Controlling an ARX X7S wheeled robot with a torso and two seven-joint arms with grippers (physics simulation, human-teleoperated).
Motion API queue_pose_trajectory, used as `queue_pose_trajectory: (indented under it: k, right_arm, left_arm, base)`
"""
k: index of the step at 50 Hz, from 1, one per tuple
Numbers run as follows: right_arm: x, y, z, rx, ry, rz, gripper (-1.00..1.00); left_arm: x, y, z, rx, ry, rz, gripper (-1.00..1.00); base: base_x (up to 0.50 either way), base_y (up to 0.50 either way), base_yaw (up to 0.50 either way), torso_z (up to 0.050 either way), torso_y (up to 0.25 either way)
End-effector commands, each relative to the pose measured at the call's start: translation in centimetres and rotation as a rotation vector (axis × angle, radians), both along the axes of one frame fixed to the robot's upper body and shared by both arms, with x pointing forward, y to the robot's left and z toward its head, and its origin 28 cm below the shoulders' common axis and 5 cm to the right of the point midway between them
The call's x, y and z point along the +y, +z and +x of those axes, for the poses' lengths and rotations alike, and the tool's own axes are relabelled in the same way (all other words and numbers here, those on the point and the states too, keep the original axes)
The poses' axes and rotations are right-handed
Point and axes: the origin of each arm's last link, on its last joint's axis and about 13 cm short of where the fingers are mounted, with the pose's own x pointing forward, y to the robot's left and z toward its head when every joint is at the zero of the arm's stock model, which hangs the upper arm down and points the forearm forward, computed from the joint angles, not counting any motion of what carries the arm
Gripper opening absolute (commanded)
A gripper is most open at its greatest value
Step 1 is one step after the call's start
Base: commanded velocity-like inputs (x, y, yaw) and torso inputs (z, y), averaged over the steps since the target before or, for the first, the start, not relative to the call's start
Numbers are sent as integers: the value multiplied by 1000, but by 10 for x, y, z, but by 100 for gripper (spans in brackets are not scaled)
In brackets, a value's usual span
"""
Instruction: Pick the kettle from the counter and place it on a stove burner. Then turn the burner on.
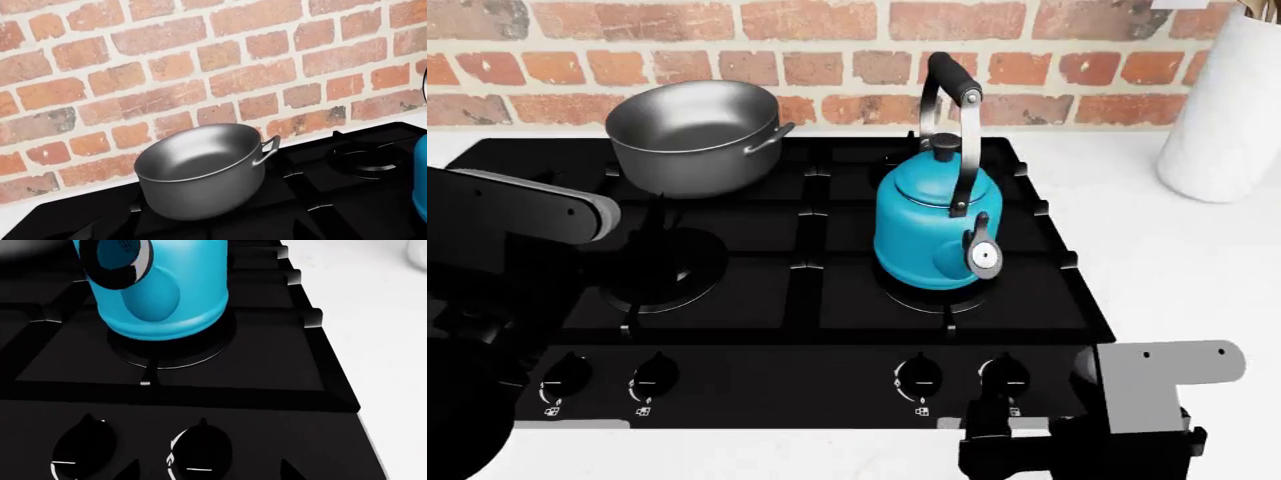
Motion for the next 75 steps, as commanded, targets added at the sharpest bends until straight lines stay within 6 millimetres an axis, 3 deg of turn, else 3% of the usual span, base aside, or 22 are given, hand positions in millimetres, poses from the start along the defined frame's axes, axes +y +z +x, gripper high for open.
queue_pose_trajectory:
  k: [1, 29, 30, 61, 75]
  right_arm:
    - [2, -4, 3, 9, 14, -13, 100]
    - [3, -12, 10, 16, 19, -10, 100]
    - [3, -11, 9, 12, 18, -15, -100]
    - [2, -12, 7, -10, 30, -39, -100]
    - [-1, -16, 3, -39, 164, -123, -100]
  left_arm:
    - [0, -3, 0, 6, -1, -1, 100]
    - [1, -6, 1, 11, 2, -4, 100]
    - [1, -6, 1, 11, 3, -4, 100]
    - [0, -8, 0, 11, 0, -5, 100]
    - [0, -9, 1, 9, -1, -9, 100]
  base:
    - [0, 0, 0, 0, 0]
    - [0, 0, 0, 0, 0]
    - [0, 0, 0, 0, 0]
    - [0, 0, 0, 0, 0]
    - [0, 0, 0, 1, 1]
